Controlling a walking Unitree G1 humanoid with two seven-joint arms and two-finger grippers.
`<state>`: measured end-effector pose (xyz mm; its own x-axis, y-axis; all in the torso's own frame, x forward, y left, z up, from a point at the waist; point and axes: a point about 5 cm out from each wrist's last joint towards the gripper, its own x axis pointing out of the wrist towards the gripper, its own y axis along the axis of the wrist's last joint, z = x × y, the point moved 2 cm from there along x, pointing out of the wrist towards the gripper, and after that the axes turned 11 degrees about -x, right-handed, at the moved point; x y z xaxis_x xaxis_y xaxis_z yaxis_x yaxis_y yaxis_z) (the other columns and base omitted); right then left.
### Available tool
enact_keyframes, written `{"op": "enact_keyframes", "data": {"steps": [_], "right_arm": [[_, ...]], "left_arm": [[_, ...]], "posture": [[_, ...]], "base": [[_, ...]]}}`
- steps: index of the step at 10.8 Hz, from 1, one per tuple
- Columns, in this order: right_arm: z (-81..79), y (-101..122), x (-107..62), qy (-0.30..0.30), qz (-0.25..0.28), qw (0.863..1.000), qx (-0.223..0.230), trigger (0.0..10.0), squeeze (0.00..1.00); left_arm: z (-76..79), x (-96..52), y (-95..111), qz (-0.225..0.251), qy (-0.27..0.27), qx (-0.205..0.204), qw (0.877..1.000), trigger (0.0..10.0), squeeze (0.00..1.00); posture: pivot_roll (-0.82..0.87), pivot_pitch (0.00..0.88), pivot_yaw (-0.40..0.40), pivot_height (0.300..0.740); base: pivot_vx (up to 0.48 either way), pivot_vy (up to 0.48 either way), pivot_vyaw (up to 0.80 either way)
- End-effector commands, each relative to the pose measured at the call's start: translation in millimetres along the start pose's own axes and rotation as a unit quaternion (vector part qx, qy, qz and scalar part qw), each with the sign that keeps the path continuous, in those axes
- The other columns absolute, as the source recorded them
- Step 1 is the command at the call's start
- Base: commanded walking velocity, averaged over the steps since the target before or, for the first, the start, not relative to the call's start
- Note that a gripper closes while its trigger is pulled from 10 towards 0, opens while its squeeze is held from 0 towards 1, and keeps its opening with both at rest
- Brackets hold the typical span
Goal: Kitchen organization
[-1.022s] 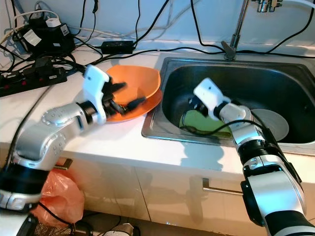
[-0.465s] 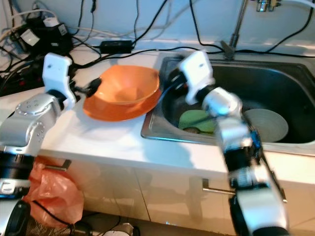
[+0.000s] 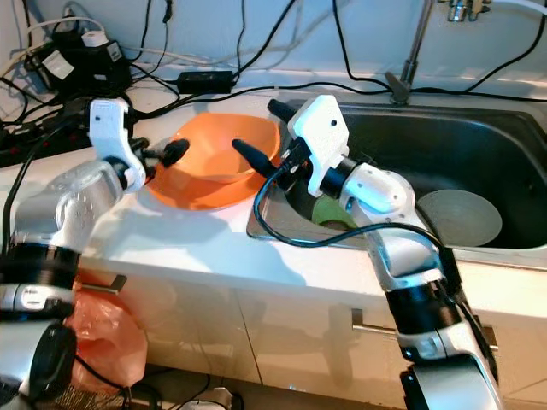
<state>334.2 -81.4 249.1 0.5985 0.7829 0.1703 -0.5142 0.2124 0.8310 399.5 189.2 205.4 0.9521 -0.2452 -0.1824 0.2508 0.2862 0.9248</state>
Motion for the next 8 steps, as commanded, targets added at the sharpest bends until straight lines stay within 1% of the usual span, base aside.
{"op": "enact_keyframes", "data": {"steps": [1,2,3,4,5,6,8], "right_arm": [[-2.8,4,-1.0,0.005,0.003,1.0,0.006,10.0,0.0],[-3.2,5,-1.2,0.005,0.002,1.0,0.006,10.0,0.0],[-3.9,8,-2.0,0.006,0.001,1.0,0.008,10.0,0.0],[-4.3,10,-3.2,0.006,-0.001,1.0,0.009,10.0,0.0],[-4.1,11,-4.4,0.005,-0.003,1.0,0.008,10.0,0.0],[-4.7,11,-5.6,0.006,-0.006,1.0,0.006,10.0,0.0],[-4.0,11,-5.7,0.004,-0.008,1.0,0.003,10.0,0.0]], "left_arm": [[0.8,1.8,-2,-0.02,-0.01,-0.027,0.999,10.0,0.0],[2.4,2.7,-7,-0.037,-0.018,-0.046,0.998,10.0,0.0],[1.6,3.1,-13,-0.057,-0.02,-0.067,0.996,7.9,0.0],[-0.5,2.8,-19,-0.078,-0.022,-0.092,0.992,2.9,0.0],[-4.2,0.5,-24,-0.099,-0.023,-0.097,0.99,0.0,0.0],[-11.4,-1.4,-28,-0.11,-0.01,-0.091,0.99,0.0,0.0],[-14.5,-1.9,-24,-0.107,-0.008,-0.111,0.988,0.0,0.0]], "posture": [[0.18,0.043,0.096,0.74],[0.18,0.043,0.096,0.74],[0.18,0.043,0.102,0.74],[0.18,0.042,0.104,0.74],[0.18,0.041,0.109,0.74],[0.18,0.041,0.11,0.74],[0.19,0.038,0.109,0.74]], "base": [[0.0,0.0,0.0],[0.0,0.0,0.0],[0.0,0.0,0.0],[0.0,0.0,0.0],[0.0,0.0,0.0],[0.0,0.0,0.0],[0.0,0.0,0.0]]}}
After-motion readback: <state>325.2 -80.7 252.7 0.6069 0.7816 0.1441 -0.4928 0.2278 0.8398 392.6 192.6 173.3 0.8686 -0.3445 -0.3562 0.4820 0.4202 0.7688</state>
